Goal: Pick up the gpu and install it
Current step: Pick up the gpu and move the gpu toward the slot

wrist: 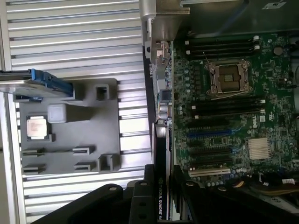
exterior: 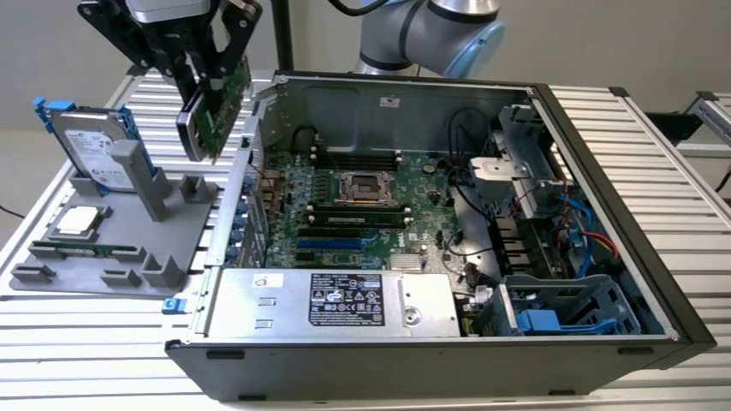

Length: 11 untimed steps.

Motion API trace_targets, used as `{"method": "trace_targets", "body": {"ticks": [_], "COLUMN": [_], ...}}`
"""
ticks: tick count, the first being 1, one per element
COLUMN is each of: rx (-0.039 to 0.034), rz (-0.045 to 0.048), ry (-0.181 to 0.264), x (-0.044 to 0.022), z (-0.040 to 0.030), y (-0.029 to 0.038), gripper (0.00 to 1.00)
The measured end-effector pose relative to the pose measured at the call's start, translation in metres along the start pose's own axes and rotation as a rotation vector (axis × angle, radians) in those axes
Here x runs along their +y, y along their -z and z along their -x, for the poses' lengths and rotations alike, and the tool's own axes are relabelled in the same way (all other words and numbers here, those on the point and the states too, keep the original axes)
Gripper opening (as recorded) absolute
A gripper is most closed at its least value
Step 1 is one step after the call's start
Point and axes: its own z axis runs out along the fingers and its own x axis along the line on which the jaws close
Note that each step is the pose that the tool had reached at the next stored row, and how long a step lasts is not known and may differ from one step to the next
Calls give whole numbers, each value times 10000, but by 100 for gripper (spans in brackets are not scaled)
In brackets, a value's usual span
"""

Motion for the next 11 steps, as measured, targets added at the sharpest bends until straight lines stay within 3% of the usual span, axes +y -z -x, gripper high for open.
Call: {"method": "trace_targets", "body": {"ticks": [11], "rx": [7], "rz": [-1], "ry": [0], "x": [20], "z": [184], "y": [-6], "gripper": [0]}}
